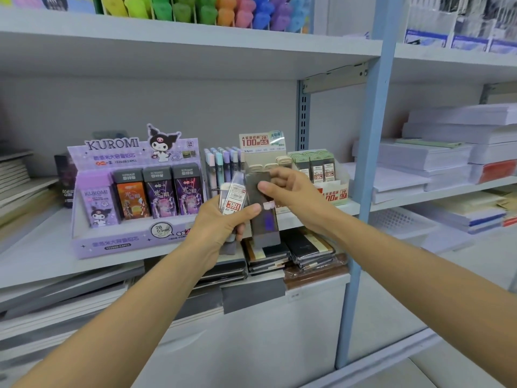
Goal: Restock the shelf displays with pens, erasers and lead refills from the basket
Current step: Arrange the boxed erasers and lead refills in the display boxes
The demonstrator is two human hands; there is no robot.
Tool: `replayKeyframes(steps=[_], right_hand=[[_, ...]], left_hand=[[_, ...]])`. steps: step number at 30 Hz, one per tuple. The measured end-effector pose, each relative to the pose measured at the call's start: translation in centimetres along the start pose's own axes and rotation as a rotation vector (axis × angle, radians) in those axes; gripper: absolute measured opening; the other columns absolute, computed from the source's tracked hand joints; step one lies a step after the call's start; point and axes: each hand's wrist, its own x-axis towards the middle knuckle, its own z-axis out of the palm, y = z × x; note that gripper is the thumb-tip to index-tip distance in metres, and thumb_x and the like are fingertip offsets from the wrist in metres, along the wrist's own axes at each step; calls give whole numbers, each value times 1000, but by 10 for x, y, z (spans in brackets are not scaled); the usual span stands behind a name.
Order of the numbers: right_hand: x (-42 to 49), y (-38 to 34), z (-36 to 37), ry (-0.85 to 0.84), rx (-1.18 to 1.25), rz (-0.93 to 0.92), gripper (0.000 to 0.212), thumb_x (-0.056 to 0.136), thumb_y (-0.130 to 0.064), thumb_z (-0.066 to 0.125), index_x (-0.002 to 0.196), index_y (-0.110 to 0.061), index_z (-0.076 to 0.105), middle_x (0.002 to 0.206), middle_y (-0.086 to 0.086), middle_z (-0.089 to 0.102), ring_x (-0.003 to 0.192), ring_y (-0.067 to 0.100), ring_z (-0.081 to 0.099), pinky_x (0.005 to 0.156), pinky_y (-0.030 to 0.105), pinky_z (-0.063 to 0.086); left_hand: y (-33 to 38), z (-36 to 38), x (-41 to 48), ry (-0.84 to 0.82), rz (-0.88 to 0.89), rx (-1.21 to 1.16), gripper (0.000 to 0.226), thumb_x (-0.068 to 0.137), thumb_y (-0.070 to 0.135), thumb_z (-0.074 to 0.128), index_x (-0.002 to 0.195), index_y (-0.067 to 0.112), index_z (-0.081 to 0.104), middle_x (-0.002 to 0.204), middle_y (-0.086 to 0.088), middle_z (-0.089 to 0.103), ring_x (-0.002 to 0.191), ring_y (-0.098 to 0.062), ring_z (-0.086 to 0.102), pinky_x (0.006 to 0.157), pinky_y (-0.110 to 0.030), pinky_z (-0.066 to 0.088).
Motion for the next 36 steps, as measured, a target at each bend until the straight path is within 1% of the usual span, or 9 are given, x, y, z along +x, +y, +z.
replayKeyframes(steps=[5,9,13,15,18,22,26,31,36], right_hand=[[1,0,12,126,2,-101,35,92,-9,64,126,-15,59,118,5,64,102,14,66,75,27,57],[0,3,19,-17,-55,-62,34,95,4,49,122,-10,65,137,-4,55,122,4,53,89,24,53],[-6,6,21,-183,-63,-50,44,89,13,52,127,-7,62,134,-10,56,116,-5,56,89,16,50],[-8,10,25,-179,-95,-56,39,87,6,62,124,-6,64,121,-3,66,108,7,65,90,22,53],[-12,11,37,-152,-74,-68,22,92,-5,60,113,-6,68,94,3,73,77,16,69,68,22,55],[-16,8,53,-123,-67,-63,16,97,-21,56,98,-14,69,81,-1,71,43,11,56,38,17,40],[-17,4,75,-144,-44,-86,15,99,-26,53,95,-14,62,65,2,57,33,7,38,34,15,30],[-12,-6,100,-204,-93,-27,20,97,-38,53,91,-22,64,64,-11,59,48,5,50,50,13,40],[16,-20,119,-127,7,-6,27,95,-26,59,121,-19,59,94,-6,73,89,7,68,80,28,55]], left_hand=[[2,-21,-12,30,-109,22,27,73,32,82,91,20,66,52,0,58,40,-10,47,40,-16,36],[8,-34,-18,102,-74,-38,16,78,16,79,88,12,66,50,1,59,37,-7,46,37,-18,40],[17,-49,-23,156,-143,-115,19,78,16,79,88,10,64,53,0,62,36,-6,47,36,-16,40],[19,-52,-27,156,-176,-129,18,81,20,77,90,11,65,58,-2,66,36,-6,48,36,-15,41],[21,-54,-34,132,-165,-208,11,88,21,69,90,11,66,69,-5,72,38,-7,49,37,-17,41],[20,-61,-43,164,-33,-161,16,89,26,69,98,13,65,77,-1,73,46,-8,55,42,-20,46],[19,-69,-55,147,89,-68,18,87,22,70,103,16,63,83,1,76,55,-9,65,48,-19,50],[19,-89,-66,236,138,48,16,86,13,71,100,11,64,66,1,70,49,-8,59,45,-18,47],[22,-112,-78,187,96,131,15,85,17,73,96,13,63,58,0,65,47,-9,56,45,-18,46]])
